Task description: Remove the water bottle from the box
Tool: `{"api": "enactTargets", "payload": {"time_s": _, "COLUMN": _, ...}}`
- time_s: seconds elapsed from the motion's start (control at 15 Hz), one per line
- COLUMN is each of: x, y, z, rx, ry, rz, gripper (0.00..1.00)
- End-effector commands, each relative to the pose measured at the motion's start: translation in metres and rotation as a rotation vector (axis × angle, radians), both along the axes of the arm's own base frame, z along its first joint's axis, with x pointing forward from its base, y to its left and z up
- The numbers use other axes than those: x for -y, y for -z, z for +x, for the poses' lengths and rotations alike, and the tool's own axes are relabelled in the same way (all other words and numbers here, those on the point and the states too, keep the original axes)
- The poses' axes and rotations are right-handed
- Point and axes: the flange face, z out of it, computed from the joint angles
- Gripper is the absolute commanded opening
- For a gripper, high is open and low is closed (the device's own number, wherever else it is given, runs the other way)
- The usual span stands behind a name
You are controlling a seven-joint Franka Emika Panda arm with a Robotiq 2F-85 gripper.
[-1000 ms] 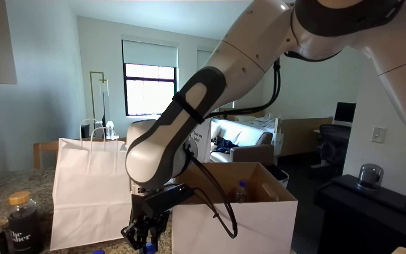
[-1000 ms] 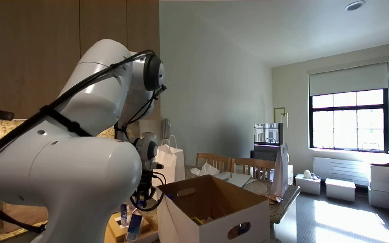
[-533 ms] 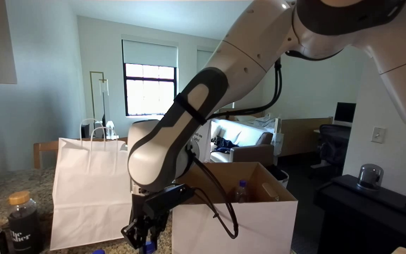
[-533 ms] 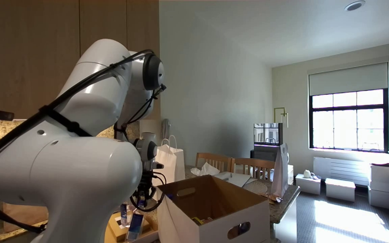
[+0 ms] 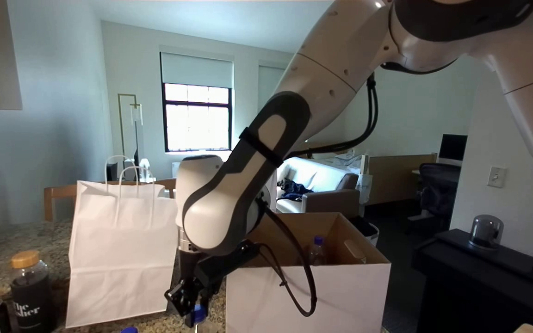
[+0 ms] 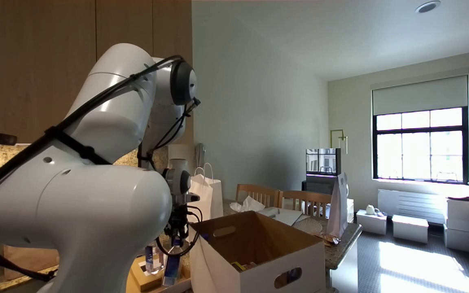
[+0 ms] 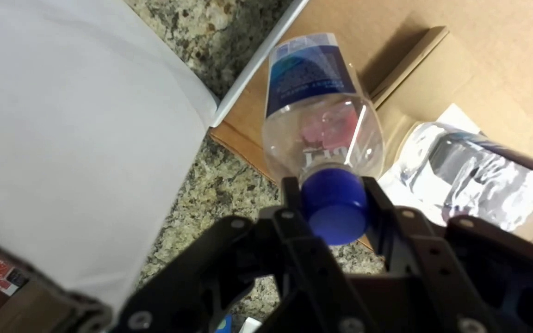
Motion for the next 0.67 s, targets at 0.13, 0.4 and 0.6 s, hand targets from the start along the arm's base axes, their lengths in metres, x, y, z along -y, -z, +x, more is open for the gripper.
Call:
{"api": "enactTargets", "payload": {"time_s": 0.13, "x": 0.0093, "y": -0.006, "z": -0.0096, "rx": 0.06, "ry": 0.017, "rz": 0.021, "gripper": 0.12}}
{"api": "enactTargets", "payload": {"time_s": 0.4, "x": 0.008, "y": -0.0103, "z": -0.0088, "rx": 0.107, "ry": 0.014, "rz": 0.049, "gripper": 0.12}}
{"api": "enactTargets", "payload": {"time_s": 0.6, "x": 0.0098, "y": -0.0103, "z": -0.0077, "rx": 0.146, "ry": 0.01, "rz": 0.049, "gripper": 0.12}}
